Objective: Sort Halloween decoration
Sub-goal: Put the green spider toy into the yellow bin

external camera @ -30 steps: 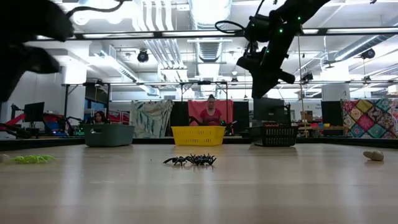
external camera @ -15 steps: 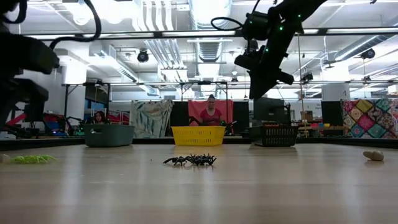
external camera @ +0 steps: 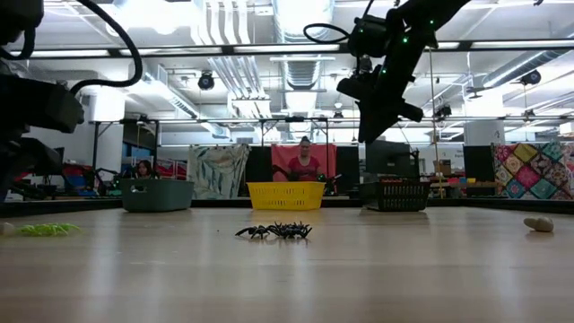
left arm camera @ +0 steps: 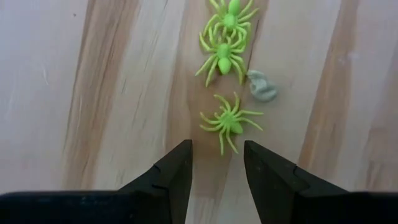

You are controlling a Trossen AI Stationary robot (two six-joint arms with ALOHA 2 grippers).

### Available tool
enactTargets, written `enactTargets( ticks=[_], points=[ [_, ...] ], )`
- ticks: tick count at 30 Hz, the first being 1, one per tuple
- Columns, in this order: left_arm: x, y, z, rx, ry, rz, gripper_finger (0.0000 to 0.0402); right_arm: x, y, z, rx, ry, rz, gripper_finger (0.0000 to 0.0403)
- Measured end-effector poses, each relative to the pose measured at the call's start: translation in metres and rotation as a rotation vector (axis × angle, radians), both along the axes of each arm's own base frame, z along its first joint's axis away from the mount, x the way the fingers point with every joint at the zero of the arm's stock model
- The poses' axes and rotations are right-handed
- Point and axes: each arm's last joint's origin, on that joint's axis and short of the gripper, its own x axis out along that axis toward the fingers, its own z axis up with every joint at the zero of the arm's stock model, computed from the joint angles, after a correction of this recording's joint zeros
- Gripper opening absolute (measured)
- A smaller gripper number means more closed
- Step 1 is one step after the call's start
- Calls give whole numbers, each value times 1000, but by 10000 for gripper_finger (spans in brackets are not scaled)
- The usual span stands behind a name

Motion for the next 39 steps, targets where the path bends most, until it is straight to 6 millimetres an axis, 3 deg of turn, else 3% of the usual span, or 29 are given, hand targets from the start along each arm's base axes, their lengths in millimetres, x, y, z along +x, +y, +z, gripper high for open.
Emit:
enactTargets(
  ticks=[8, 19, 28, 39],
  points=[
    [5, -3, -5, 22, 21, 4, 103, 0, 0, 0, -1, -1, 0, 68],
    [4, -2, -7, 42, 37, 15, 6, 1, -1, 1, -8, -12, 0, 68],
    [3, -1, -3, 26, 15, 27, 0, 1, -1, 1, -11, -17, 2, 68],
    [-4, 4, 16, -13, -78, 76, 0, 2, -1, 1, -18, -17, 10, 68]
  ],
)
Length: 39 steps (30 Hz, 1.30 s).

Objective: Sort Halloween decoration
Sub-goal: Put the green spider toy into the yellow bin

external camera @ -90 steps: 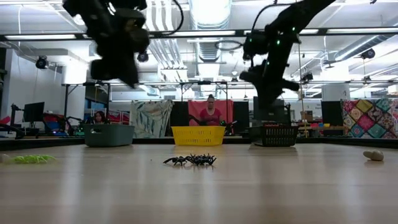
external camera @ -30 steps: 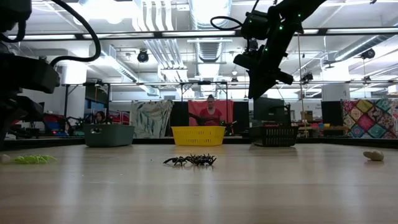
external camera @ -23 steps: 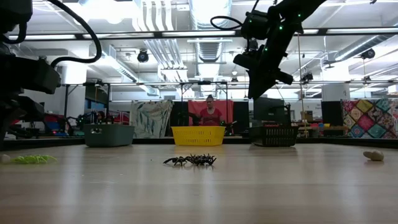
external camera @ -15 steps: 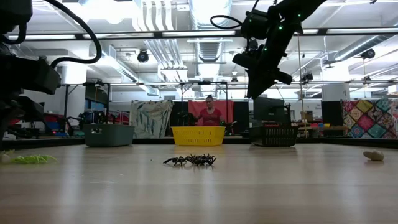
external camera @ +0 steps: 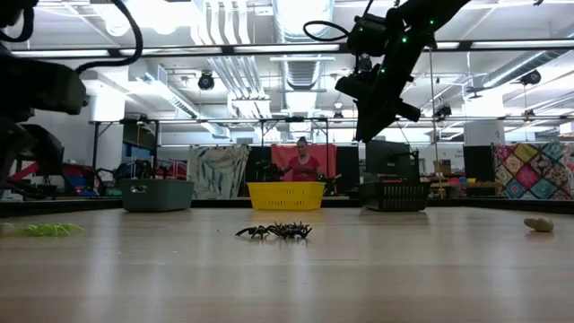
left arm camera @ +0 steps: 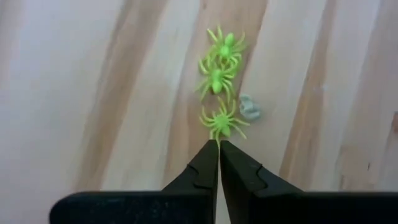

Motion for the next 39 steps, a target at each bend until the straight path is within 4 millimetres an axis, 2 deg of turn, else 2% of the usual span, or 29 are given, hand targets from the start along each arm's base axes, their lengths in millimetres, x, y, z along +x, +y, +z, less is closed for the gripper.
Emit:
enactTargets(
  ticks=[11, 22, 26, 33, 39],
  points=[
    [-1, 2, 10, -26, -74, -4, 6, 2, -1, 2, -14, -27, 0, 68],
    [4, -2, -8, 57, -2, -65, 109, 3, -1, 2, -18, -35, 0, 68],
    [10, -6, -15, 55, -5, -66, 122, 3, -1, 2, -19, -36, -1, 68],
    [14, -9, -23, 70, 28, -66, 108, 3, -2, 2, -19, -38, -1, 68],
    [14, -8, -24, 71, 38, -64, 38, 3, -2, 2, -19, -38, 0, 68]
  ],
)
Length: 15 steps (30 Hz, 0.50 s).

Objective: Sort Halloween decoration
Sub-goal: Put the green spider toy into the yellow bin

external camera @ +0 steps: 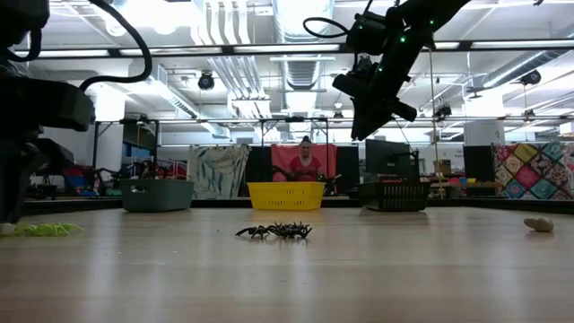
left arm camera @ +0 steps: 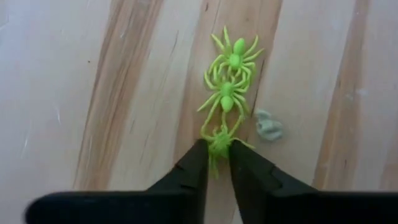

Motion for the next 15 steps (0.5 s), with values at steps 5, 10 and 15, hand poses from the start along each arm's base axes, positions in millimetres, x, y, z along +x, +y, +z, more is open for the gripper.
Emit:
enactTargets(
  ticks=[5, 10, 15],
  points=[
    [-1, 0, 2, -27, -3, -3, 6, 0, 0, 0, 0, 0, 0, 68],
    [-3, 0, 6, -49, -6, -10, 1, 0, 0, 0, 0, 0, 0, 68],
    [-4, 2, 21, -35, -4, -2, 0, 0, 0, 0, -2, 2, 5, 68]
  ],
)
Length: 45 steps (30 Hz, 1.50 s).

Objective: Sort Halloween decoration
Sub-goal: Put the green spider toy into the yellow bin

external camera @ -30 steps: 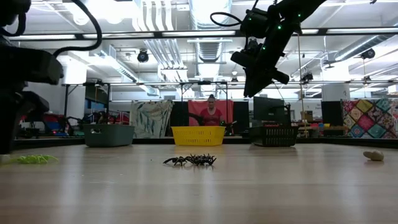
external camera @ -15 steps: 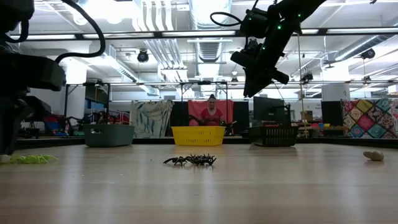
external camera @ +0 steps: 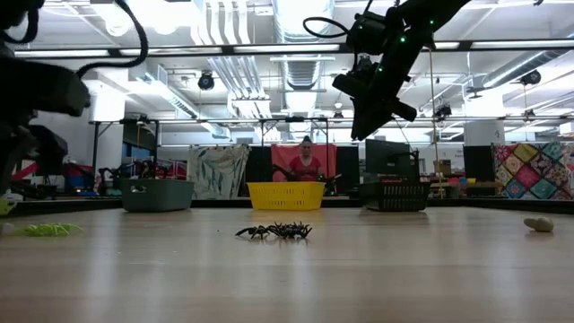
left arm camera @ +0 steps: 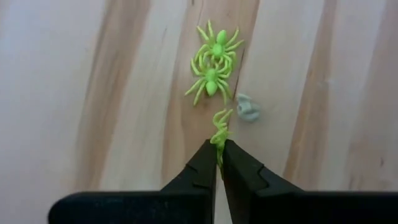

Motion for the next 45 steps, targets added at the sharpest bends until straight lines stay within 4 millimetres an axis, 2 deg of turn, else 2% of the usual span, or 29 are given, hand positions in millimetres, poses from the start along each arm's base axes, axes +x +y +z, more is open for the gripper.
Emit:
enactTargets(
  ticks=[8, 13, 16, 19, 23, 26, 31, 35, 40, 45],
  points=[
    [8, 3, 48, -7, -98, 53, 0, 0, 0, 0, -3, 3, 6, 68],
    [22, 22, 84, 31, -209, 137, 0, 0, 0, 1, 6, -3, 23, 68],
    [33, 43, 99, 85, -271, 174, 0, 3, 1, 6, 27, -33, 68, 68],
    [44, 72, 111, 154, -316, 215, 0, 5, 1, 13, 33, -60, 113, 68],
    [59, 119, 125, 235, -433, 287, 0, 6, 1, 24, 30, -87, 127, 68],
    [70, 159, 131, 220, -574, 344, 0, 5, 2, 35, 27, -83, 145, 68],
    [86, 219, 126, 218, -708, 470, 0, -1, 5, 52, 28, -56, 165, 68],
    [105, 258, 116, 228, -688, 534, 0, -6, 8, 64, 31, -51, 165, 68],
    [134, 291, 89, 235, -555, 500, 0, -11, 12, 72, 30, -76, 151, 68],
    [159, 313, 62, 224, -421, 453, 0, -16, 15, 73, 50, -62, 139, 68]
  ],
)
